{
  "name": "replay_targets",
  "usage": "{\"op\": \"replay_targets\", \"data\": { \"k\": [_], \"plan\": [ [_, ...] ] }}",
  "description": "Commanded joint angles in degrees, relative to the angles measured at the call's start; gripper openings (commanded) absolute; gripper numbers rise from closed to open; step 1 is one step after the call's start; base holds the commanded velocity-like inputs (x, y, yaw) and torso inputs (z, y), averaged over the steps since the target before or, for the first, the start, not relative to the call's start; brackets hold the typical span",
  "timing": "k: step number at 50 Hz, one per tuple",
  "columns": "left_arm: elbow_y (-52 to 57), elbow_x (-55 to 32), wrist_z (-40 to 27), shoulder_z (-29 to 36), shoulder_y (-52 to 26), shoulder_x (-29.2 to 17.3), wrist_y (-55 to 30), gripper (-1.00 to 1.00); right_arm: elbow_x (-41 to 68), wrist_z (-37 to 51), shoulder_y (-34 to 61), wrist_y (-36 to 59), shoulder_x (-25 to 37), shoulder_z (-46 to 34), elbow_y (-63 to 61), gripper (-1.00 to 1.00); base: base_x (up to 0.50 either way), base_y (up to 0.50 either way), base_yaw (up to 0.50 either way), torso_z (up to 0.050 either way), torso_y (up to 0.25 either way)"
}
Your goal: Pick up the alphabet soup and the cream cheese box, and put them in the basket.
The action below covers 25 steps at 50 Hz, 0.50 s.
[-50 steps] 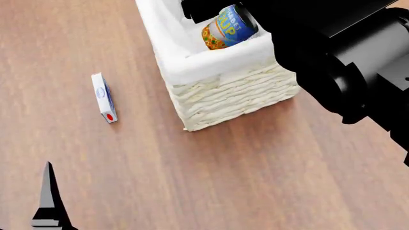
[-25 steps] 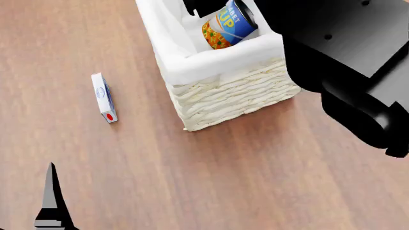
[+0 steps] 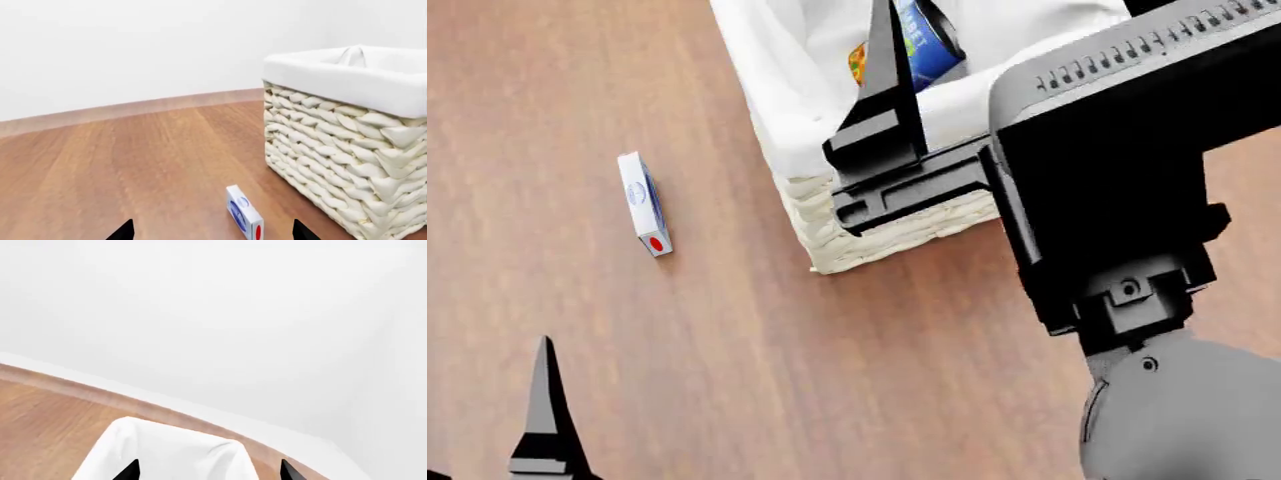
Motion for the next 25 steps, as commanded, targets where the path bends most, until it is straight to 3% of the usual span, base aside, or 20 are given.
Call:
{"op": "replay_targets", "data": {
  "k": [1,10,25],
  "plan": [
    [0.4,0.1,0.0,0.3,-0.6,-0.1,-0.5,1.0,-20.1,14.0,-12.9,-8.1,3.5,-3.3,-6.2,1.0,0.0,0.0,0.0,0.0,0.0],
    [0.4,0.5,0.2,1.0,-0.8,-0.1,-0.7,1.0,-29.5,20.6,-21.8,-15.3,1.9,-3.9,-3.5,1.0,0.0,0.0,0.0,0.0,0.0],
    [0.6,0.7,0.3,1.7,-2.0,0.1,-1.4,1.0,-29.4,21.7,-26.7,-19.3,-0.6,-3.8,0.4,1.0,0.0,0.0,0.0,0.0,0.0]
  ]
}}
